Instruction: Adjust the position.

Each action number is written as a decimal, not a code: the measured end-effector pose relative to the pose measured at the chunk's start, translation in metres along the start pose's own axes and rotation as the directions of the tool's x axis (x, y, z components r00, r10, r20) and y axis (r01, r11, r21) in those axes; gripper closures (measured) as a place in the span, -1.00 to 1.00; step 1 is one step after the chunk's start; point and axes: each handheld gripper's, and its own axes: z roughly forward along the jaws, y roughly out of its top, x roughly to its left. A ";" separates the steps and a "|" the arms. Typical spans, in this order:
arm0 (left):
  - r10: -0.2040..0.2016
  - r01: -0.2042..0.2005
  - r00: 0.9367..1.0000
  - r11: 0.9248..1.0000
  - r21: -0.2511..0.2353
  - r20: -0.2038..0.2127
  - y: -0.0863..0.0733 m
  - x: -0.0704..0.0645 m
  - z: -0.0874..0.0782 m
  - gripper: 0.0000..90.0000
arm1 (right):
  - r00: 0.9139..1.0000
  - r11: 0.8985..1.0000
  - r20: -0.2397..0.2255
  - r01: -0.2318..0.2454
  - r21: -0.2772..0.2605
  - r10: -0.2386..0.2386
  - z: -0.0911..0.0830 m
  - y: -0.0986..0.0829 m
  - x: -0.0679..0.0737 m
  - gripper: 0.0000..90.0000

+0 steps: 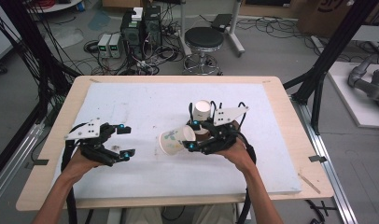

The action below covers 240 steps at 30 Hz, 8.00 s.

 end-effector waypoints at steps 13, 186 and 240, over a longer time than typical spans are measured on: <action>0.007 -0.008 0.996 1.000 0.016 0.091 0.014 0.002 0.033 -0.63 | 1.000 1.000 -0.021 0.012 0.004 -0.011 0.006 0.004 0.002 -0.18; 0.112 -0.241 0.965 0.732 0.637 0.236 0.095 -0.013 0.106 -0.31 | 0.977 0.760 -0.049 0.193 0.621 -0.208 0.061 0.067 0.015 -0.58; 0.035 -0.097 0.985 0.924 0.369 0.171 0.085 -0.006 0.092 -0.83 | 0.980 0.793 -0.054 0.186 0.580 -0.190 0.051 0.061 0.011 -0.17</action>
